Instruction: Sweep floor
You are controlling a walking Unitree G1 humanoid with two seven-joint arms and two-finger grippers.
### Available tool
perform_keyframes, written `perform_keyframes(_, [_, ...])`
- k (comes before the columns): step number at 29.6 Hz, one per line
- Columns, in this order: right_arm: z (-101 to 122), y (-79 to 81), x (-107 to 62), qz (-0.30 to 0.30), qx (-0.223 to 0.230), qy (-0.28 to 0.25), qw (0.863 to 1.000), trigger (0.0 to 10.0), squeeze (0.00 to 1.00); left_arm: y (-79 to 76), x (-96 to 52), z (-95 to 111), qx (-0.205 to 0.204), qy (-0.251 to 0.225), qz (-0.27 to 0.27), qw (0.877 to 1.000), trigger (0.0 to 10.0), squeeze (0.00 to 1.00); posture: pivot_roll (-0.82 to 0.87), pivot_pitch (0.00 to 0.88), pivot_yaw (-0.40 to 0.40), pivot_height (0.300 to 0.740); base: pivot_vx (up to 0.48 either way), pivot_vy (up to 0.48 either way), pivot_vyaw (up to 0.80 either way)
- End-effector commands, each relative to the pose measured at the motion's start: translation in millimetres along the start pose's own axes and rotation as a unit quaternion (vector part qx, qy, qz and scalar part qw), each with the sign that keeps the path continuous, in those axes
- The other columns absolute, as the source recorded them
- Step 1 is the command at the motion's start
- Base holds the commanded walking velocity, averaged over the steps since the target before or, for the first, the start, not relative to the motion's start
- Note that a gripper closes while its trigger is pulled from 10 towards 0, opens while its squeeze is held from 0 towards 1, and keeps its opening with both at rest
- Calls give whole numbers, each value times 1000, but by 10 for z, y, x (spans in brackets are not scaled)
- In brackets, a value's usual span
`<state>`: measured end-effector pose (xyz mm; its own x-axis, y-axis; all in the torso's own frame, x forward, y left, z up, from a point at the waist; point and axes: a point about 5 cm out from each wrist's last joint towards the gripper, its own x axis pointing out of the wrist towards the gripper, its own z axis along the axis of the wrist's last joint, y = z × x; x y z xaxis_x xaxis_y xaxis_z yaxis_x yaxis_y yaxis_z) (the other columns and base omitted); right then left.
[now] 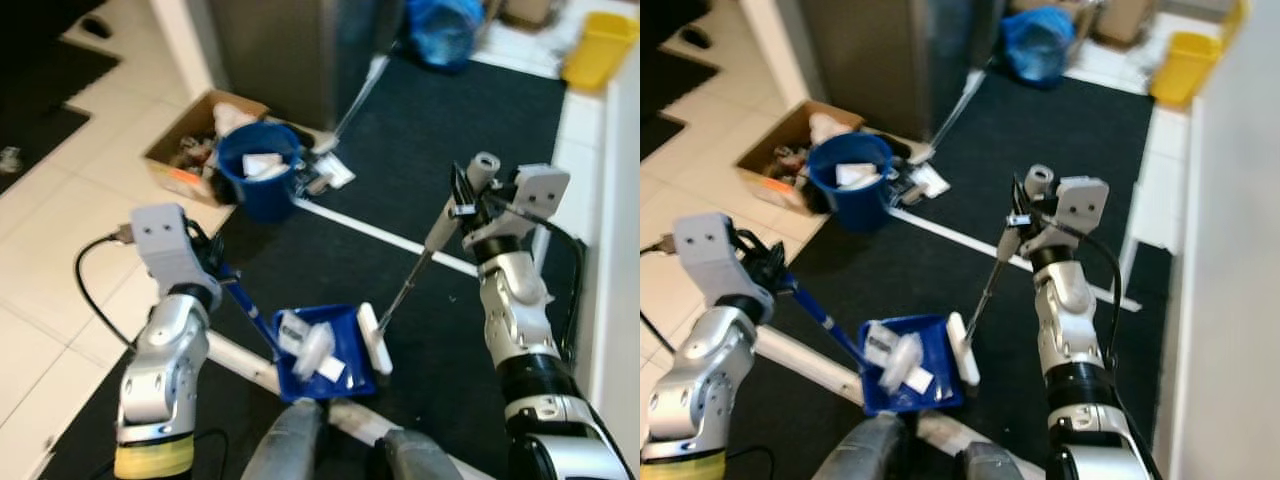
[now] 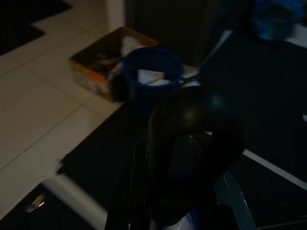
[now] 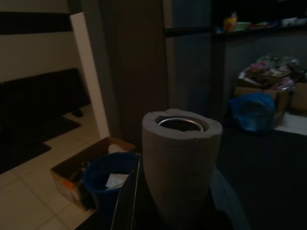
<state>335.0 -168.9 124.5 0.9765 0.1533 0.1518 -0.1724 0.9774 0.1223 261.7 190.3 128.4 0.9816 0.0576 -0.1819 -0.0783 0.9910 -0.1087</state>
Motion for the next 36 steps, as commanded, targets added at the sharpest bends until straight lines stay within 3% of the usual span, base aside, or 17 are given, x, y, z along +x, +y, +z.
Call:
perform_keyframes(1, [29, -10, 2, -1, 2, -8, 1000, 10000, 0, -3, -7, 28, -1, -10, 0, 1000, 10000, 0, 64, 86, 2, 740, 0, 0, 763])
perform_keyframes(17, [25, -6, 13, 0, 1, -8, 1000, 10000, 0, -4, 17, 22, 5, -10, 3, 1000, 10000, 0, 63, 78, 2, 740, 0, 0, 763])
perform_keyframes(23, [25, -20, 24, -11, -6, -6, 1000, 10000, 0, -8, 51, 57, 35, -21, 2, 999, 10000, 0, 63, 78, -1, 740, 0, 0, 761])
perform_keyframes(33, [36, -49, 58, -35, 3, -3, 999, 10000, 0, -150, 182, 200, 48, -30, -15, 998, 10000, 0, 63, 77, -7, 740, 0, 0, 0])
perform_keyframes(36, [84, -46, 70, -38, 4, -15, 999, 10000, 0, -228, 211, 288, 56, -53, -19, 997, 10000, 0, 56, 78, -7, 740, 0, 0, 0])
